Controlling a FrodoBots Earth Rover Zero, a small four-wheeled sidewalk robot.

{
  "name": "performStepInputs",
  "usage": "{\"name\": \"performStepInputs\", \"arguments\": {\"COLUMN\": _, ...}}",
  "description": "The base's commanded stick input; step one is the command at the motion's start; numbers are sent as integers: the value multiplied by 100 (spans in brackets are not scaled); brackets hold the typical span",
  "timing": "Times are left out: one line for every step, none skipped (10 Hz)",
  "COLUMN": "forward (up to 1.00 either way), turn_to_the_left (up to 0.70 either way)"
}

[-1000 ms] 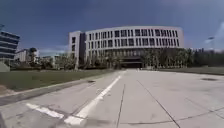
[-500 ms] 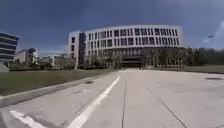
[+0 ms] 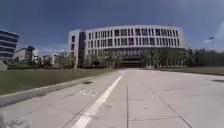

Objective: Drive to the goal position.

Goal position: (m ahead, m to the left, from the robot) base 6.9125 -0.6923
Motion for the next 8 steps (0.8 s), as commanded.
{"name": "performStepInputs", "arguments": {"forward": 70, "turn_to_the_left": -1}}
{"name": "performStepInputs", "arguments": {"forward": 70, "turn_to_the_left": -1}}
{"name": "performStepInputs", "arguments": {"forward": 70, "turn_to_the_left": -1}}
{"name": "performStepInputs", "arguments": {"forward": 70, "turn_to_the_left": -1}}
{"name": "performStepInputs", "arguments": {"forward": 70, "turn_to_the_left": -1}}
{"name": "performStepInputs", "arguments": {"forward": 70, "turn_to_the_left": -1}}
{"name": "performStepInputs", "arguments": {"forward": 70, "turn_to_the_left": -1}}
{"name": "performStepInputs", "arguments": {"forward": 70, "turn_to_the_left": -1}}
